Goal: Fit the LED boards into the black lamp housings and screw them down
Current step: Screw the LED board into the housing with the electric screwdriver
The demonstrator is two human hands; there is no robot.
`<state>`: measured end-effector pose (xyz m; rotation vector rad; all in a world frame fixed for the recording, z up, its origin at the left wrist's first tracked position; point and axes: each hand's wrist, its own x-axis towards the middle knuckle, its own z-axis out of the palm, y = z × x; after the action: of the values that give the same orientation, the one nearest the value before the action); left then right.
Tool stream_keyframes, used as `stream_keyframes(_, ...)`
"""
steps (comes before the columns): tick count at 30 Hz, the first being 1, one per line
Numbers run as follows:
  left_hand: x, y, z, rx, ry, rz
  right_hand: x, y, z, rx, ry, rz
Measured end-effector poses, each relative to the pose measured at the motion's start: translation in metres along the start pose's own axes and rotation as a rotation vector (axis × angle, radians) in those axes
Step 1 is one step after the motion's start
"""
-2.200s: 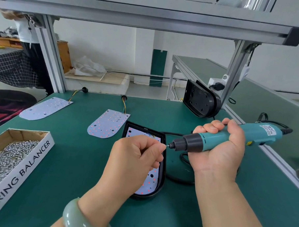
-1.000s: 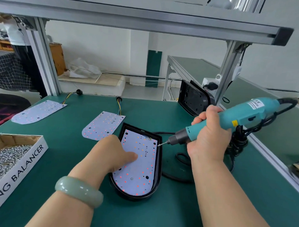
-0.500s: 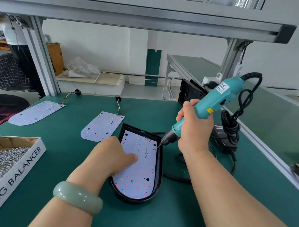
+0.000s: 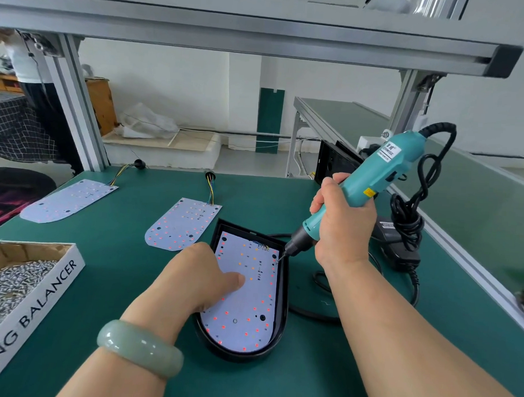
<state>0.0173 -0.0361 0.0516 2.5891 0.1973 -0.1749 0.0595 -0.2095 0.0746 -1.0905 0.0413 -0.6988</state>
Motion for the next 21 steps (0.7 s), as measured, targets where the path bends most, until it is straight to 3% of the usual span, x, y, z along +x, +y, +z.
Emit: stream_keyframes(21, -0.0017, 0.0006, 0.0003, -0.014, 0.003, -0.002, -0.0011, 0.0061, 0.0039, -0.018, -0.041, -0.016)
